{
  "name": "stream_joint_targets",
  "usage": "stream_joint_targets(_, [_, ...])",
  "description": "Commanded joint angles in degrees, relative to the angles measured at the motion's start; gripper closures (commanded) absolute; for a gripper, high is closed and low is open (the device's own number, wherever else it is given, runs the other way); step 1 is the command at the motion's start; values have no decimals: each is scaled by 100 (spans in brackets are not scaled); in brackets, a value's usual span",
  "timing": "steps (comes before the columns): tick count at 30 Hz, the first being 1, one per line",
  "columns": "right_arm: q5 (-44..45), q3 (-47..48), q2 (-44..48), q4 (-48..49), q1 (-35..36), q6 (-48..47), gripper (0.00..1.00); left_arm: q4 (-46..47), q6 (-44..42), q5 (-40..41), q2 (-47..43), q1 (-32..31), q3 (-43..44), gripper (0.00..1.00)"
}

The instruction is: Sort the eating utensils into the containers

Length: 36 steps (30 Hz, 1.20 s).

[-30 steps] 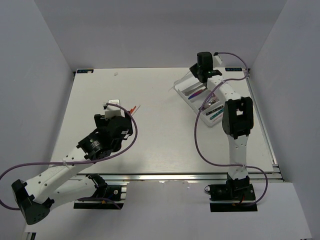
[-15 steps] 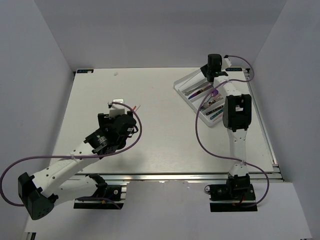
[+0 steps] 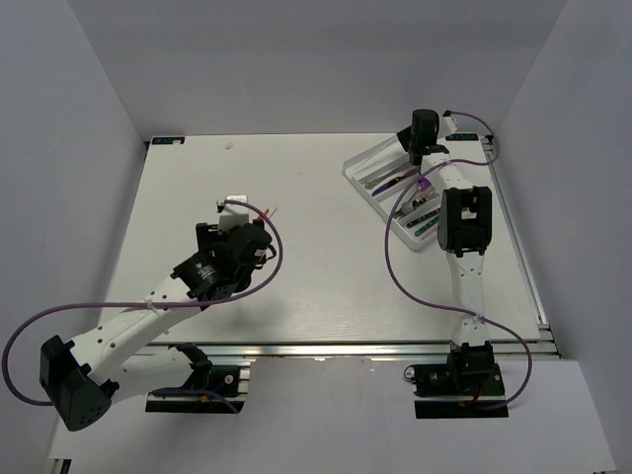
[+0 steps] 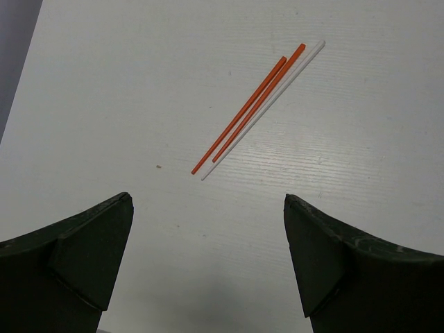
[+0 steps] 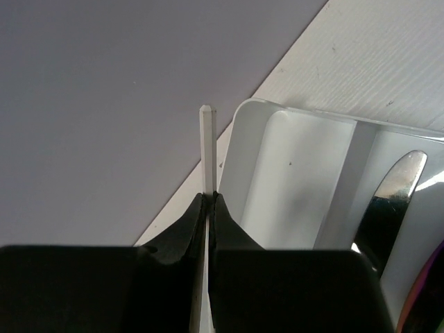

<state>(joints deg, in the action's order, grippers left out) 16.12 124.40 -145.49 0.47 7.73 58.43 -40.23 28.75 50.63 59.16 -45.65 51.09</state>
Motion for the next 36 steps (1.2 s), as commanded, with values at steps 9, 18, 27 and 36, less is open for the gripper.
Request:
stream_joint_targets(9, [-302,-416,319,489,18,-25,59,76,-54,-88,-97,135,24,2])
stream_joint_targets(18, [-310,-469,1127,226,27,-402,42,269,7,-325,-97,433,67,2])
stream_joint_targets(27, [-1479,-2575,3823,-467,370,-1861,42,902,-370,-3251,1867,2104,1067,2])
stream_joint_targets(36, [-3359,-6714,6550,-110,440,-2565,40,1000,-1266,-4560,3900,2157,2870,19])
